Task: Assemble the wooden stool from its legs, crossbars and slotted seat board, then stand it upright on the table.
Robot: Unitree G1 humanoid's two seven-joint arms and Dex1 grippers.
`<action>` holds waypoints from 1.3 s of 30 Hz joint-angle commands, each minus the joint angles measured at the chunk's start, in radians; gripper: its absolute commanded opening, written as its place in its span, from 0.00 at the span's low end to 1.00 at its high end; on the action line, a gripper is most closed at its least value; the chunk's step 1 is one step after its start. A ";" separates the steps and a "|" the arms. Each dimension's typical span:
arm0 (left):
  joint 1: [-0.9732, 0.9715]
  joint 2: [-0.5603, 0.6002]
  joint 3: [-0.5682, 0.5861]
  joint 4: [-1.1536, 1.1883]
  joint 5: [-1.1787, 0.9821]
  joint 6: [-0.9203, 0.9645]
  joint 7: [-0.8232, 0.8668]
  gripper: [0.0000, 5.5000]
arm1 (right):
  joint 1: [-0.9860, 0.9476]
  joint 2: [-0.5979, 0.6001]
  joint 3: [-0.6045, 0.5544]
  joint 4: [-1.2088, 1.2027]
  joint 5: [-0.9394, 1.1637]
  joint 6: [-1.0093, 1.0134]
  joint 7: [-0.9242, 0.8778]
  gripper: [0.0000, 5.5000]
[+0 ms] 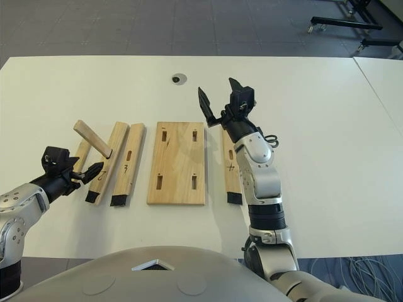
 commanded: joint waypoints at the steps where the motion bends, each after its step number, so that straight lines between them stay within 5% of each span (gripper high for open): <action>1: 0.010 0.008 -0.007 -0.011 -0.006 0.020 -0.007 0.72 | 0.003 0.000 0.004 -0.010 -0.005 0.020 -0.007 0.83; 24: 0.080 -0.017 -0.082 -0.031 0.002 0.059 0.021 0.72 | -0.007 -0.005 -0.010 -0.020 0.009 0.104 -0.015 0.83; 39: 0.073 -0.042 -0.113 0.035 0.019 -0.015 0.023 0.37 | -0.011 -0.005 -0.001 -0.018 0.003 0.103 -0.011 0.83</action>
